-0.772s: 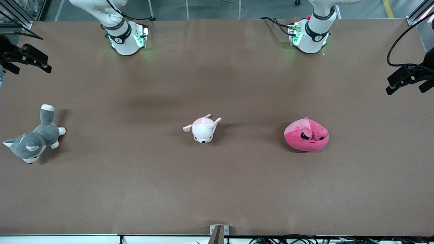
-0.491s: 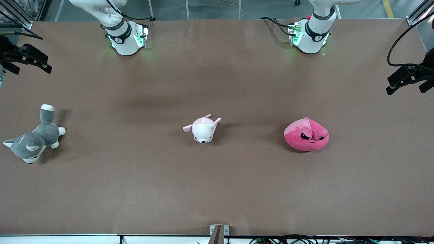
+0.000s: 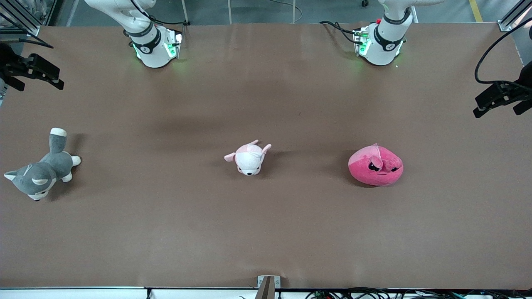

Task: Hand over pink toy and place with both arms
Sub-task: 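Move the left gripper toward the hot-pink round plush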

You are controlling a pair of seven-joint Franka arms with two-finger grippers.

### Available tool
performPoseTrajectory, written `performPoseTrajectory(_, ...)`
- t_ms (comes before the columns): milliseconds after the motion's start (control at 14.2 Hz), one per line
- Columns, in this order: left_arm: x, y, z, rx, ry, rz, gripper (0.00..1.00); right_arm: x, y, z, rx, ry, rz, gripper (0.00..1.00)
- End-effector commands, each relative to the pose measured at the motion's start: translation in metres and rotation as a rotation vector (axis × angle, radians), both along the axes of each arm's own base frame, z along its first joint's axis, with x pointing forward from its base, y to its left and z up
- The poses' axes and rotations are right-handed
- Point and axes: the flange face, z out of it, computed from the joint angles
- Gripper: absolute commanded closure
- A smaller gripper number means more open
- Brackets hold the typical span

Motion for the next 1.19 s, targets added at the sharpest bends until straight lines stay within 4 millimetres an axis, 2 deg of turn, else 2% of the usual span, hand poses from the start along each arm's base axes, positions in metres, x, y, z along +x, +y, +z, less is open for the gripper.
performPoseTrajectory(0, 0.018, -0.001, -0.026, 0.008, 0.046, -0.015, 0.00, -0.009, 0.001, 0.002, -0.017, -0.011, 0.001, 0.00)
performPoseTrajectory(70, 0.022, 0.001, -0.034, 0.008, 0.058, -0.012, 0.00, -0.009, 0.001, 0.002, -0.017, -0.011, 0.001, 0.00)
performPoseTrajectory(140, 0.034, 0.002, -0.060, -0.006, 0.101, -0.002, 0.00, -0.009, 0.001, 0.002, -0.017, -0.011, 0.001, 0.00)
performPoseTrajectory(211, 0.039, 0.007, -0.074, -0.013, 0.125, 0.010, 0.00, -0.009, 0.001, 0.002, -0.017, -0.011, 0.001, 0.00)
performPoseTrajectory(281, 0.040, 0.020, -0.075, -0.022, 0.125, 0.023, 0.00, -0.009, 0.001, 0.002, -0.017, -0.011, 0.001, 0.00)
performPoseTrajectory(351, 0.041, 0.021, -0.078, -0.025, 0.131, 0.026, 0.00, -0.009, 0.001, 0.002, -0.017, -0.011, 0.001, 0.00)
performPoseTrajectory(421, 0.045, 0.022, -0.090, -0.027, 0.153, 0.028, 0.00, -0.009, 0.001, 0.002, -0.017, -0.011, 0.001, 0.00)
performPoseTrajectory(561, 0.045, 0.019, -0.095, -0.026, 0.167, 0.021, 0.00, -0.009, 0.001, 0.002, -0.017, -0.013, 0.003, 0.00)
performPoseTrajectory(702, 0.045, 0.002, -0.094, -0.027, 0.164, 0.007, 0.00, -0.009, 0.001, 0.002, -0.017, -0.011, 0.003, 0.00)
performPoseTrajectory(772, 0.048, -0.014, -0.101, -0.036, 0.172, -0.007, 0.00, -0.009, 0.001, 0.002, -0.017, -0.011, 0.003, 0.00)
performPoseTrajectory(842, 0.055, -0.027, -0.115, -0.058, 0.190, -0.011, 0.00, -0.009, 0.001, 0.002, -0.017, -0.013, 0.003, 0.00)
performPoseTrajectory(1123, 0.092, -0.081, -0.140, -0.069, 0.193, 0.087, 0.01, -0.009, 0.002, 0.002, -0.017, -0.013, 0.006, 0.00)
